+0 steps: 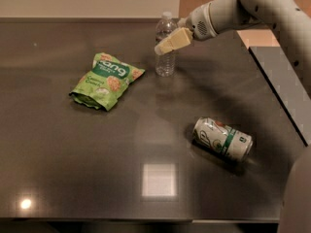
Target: Move water bottle near 7up can
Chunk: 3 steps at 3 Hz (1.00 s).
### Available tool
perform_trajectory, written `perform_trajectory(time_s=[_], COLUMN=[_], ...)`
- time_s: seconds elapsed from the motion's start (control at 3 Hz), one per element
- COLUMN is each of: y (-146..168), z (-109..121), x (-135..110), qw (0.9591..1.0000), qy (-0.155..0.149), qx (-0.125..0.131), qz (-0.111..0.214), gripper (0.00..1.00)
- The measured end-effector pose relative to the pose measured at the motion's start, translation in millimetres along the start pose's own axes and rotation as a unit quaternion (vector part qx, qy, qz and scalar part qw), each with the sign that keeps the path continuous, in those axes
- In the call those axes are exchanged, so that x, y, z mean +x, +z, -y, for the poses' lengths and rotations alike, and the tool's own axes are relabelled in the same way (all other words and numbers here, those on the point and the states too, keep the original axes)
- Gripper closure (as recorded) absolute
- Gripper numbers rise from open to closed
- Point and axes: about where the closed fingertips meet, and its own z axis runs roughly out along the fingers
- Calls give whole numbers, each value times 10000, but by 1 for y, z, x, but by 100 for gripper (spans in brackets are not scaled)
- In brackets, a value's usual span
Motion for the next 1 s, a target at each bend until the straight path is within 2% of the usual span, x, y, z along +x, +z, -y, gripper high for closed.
perform_trajectory(time_s=[0.33, 0.67, 1.0], y=[3, -3, -5], z=[-7, -14, -15], x=[0, -2, -3], qw=[9999, 9996, 9995], qy=[53, 127, 140], qx=[-103, -186, -192], qz=[71, 174, 193], gripper=[38, 93, 100])
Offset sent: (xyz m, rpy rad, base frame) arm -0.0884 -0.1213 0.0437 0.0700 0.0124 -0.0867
